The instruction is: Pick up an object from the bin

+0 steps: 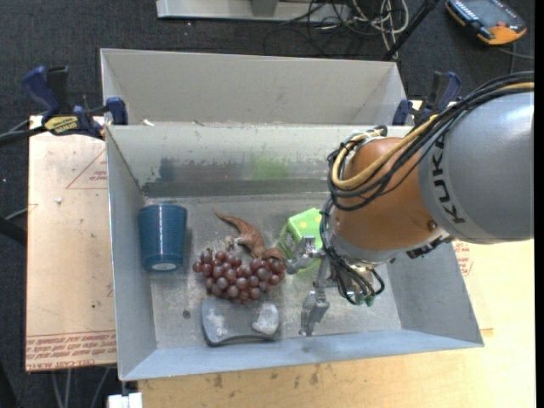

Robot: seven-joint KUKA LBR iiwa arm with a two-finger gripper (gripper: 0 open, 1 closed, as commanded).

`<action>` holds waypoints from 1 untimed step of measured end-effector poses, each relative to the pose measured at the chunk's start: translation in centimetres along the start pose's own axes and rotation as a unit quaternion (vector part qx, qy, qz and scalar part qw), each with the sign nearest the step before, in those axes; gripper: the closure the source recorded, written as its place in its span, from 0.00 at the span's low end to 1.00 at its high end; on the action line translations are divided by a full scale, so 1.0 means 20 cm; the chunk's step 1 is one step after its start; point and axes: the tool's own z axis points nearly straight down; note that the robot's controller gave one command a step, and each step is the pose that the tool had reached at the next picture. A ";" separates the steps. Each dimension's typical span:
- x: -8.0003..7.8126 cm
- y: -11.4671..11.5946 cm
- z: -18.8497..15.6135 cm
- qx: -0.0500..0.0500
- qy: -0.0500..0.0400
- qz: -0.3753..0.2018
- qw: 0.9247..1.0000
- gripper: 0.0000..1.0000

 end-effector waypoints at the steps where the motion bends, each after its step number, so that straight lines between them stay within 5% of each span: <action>1: -0.01 0.00 -0.02 0.000 -0.004 0.001 1.000 0.00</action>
Offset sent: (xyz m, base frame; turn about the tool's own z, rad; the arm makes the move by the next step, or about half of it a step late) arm 0.0274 0.0097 -0.0711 -0.1357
